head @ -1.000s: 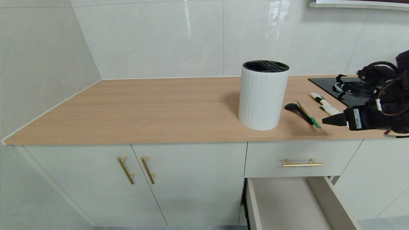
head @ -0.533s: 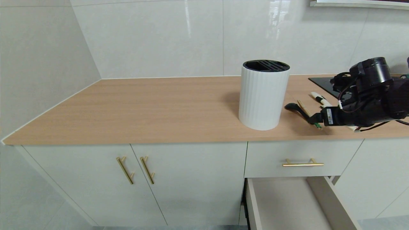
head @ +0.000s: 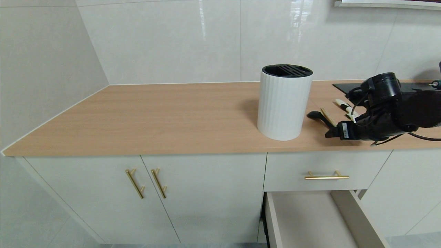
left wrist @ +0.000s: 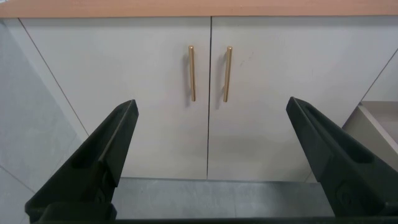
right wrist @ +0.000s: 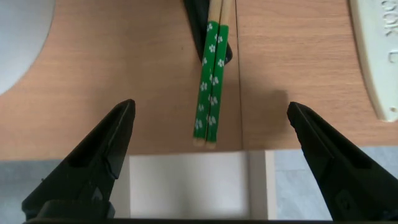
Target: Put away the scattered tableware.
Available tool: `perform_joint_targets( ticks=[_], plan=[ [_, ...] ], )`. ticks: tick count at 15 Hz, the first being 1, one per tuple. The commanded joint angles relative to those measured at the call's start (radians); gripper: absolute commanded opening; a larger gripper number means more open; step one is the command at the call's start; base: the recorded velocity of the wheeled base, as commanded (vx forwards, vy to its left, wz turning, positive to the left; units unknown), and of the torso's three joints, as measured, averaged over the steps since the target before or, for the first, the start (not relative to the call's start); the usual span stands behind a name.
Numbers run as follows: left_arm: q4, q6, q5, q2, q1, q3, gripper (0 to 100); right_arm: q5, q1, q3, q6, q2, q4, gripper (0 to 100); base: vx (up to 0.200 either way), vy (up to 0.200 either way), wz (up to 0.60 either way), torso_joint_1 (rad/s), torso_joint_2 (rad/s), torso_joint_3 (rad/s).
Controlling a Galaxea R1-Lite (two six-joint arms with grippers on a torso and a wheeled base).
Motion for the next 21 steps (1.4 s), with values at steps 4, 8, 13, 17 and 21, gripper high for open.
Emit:
perform_joint_targets(
  ticks=[4,8,13,17,21],
  plan=[
    [0.000,0.000,0.000,0.002,0.000,0.000,100,0.000,0.000,-0.007,0.002,0.009,0.000,100,0.000,0.000,0.00,0.000,0.00,0.000],
    [0.000,0.000,0.000,0.002,0.000,0.000,100,0.002,0.000,-0.006,0.002,0.010,0.000,0,0.000,0.000,0.00,0.000,0.00,0.000],
    [0.000,0.000,0.000,0.002,0.000,0.000,100,0.000,0.000,-0.006,0.002,0.007,0.000,0,0.000,0.000,0.00,0.000,0.00,0.000],
    [0.000,0.000,0.000,0.002,0.000,0.000,100,-0.001,-0.012,0.002,0.005,-0.072,0.001,0,0.000,0.000,0.00,0.000,0.00,0.000],
    [0.000,0.000,0.000,0.002,0.000,0.000,100,0.006,-0.014,0.151,0.005,-0.330,0.006,0,0.000,0.000,0.00,0.000,0.00,0.000]
  ],
)
